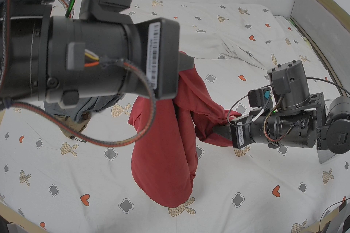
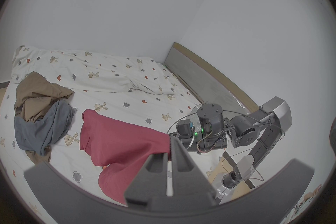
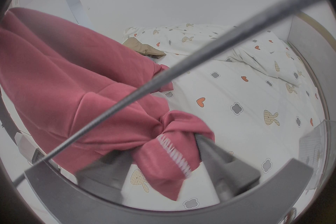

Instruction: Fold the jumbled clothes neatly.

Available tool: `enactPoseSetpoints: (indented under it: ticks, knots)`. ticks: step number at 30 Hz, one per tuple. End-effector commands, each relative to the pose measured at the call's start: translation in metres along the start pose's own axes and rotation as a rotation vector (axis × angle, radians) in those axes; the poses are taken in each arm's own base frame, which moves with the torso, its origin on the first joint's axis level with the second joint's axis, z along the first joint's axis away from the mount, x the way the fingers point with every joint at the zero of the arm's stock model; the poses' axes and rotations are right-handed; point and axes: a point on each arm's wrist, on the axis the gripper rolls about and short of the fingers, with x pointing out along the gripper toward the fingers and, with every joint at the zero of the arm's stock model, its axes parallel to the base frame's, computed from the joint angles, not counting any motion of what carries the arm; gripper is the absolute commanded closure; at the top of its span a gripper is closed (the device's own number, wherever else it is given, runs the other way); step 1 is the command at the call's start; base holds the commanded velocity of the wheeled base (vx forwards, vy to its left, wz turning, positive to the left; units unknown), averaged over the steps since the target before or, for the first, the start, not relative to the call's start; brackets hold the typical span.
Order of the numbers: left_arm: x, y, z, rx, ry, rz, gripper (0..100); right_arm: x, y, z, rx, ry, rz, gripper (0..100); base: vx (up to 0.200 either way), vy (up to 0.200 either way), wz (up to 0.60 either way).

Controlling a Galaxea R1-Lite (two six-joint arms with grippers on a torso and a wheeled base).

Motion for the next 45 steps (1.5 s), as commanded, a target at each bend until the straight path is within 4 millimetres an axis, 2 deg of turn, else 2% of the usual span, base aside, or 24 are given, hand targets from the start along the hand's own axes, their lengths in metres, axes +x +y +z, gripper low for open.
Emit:
enactPoseSetpoints:
  ticks: [1,7,9,12,14,16,18,21,22,23,26,27,30,36,43,44,45]
  knots:
    - [-0.001,0.001,-0.007,0.000,0.020,0.004,100,-0.005,-0.003,0.001,0.009,-0.010,0.001,100,0.000,0.000,0.00]
    - [0.001,0.006,-0.021,0.001,0.067,0.022,100,-0.042,-0.020,0.018,0.092,-0.125,-0.017,100,0.000,0.000,0.00]
    - [0.004,0.010,-0.029,-0.002,0.095,0.044,100,-0.061,-0.030,0.024,0.136,-0.180,-0.034,100,0.000,0.000,0.00]
    - [0.011,0.017,-0.038,0.000,0.123,0.111,100,-0.081,-0.041,0.026,0.158,-0.230,-0.056,100,0.000,0.000,0.00]
    - [0.013,0.019,-0.040,0.003,0.132,0.129,100,-0.085,-0.043,0.026,0.163,-0.240,-0.061,100,0.000,0.000,0.00]
    - [0.025,0.024,-0.049,0.012,0.174,0.162,100,-0.095,-0.048,0.023,0.171,-0.258,-0.073,100,0.000,0.000,0.00]
    - [0.037,0.026,-0.052,0.014,0.198,0.174,100,-0.097,-0.051,0.020,0.176,-0.255,-0.084,100,0.000,0.000,0.00]
    - [0.064,0.027,-0.059,0.021,0.247,0.189,100,-0.095,-0.058,0.014,0.188,-0.240,-0.117,100,0.000,0.000,0.00]
    - [0.064,0.027,-0.059,0.021,0.247,0.189,100,-0.095,-0.058,0.014,0.188,-0.240,-0.117,100,0.000,0.000,0.00]
    - [0.084,0.027,-0.065,0.026,0.280,0.195,100,-0.095,-0.062,0.013,0.195,-0.237,-0.131,100,0.000,0.000,0.00]
    - [0.108,0.027,-0.072,0.031,0.312,0.203,100,-0.095,-0.066,0.015,0.204,-0.247,-0.150,100,0.000,0.000,0.00]
    - [0.123,0.027,-0.077,0.033,0.332,0.208,100,-0.096,-0.069,0.017,0.212,-0.256,-0.161,100,0.000,0.000,0.00]
    - [0.140,0.028,-0.081,0.069,0.350,0.207,100,-0.098,-0.073,0.019,0.221,-0.267,-0.178,100,0.000,0.000,0.00]
    - [0.134,0.027,-0.077,0.107,0.341,0.197,100,-0.096,-0.075,0.017,0.227,-0.259,-0.184,100,0.000,0.000,0.00]
    - [0.130,0.032,-0.093,0.111,0.395,0.212,100,-0.095,-0.072,0.016,0.223,-0.251,-0.176,100,0.000,0.000,0.00]
    - [0.129,0.033,-0.094,0.111,0.397,0.215,0,-0.095,-0.072,0.016,0.223,-0.253,-0.176,100,0.000,0.000,0.00]
    - [0.128,0.033,-0.094,0.111,0.397,0.215,0,-0.095,-0.072,0.016,0.223,-0.251,-0.176,100,0.000,0.000,0.00]
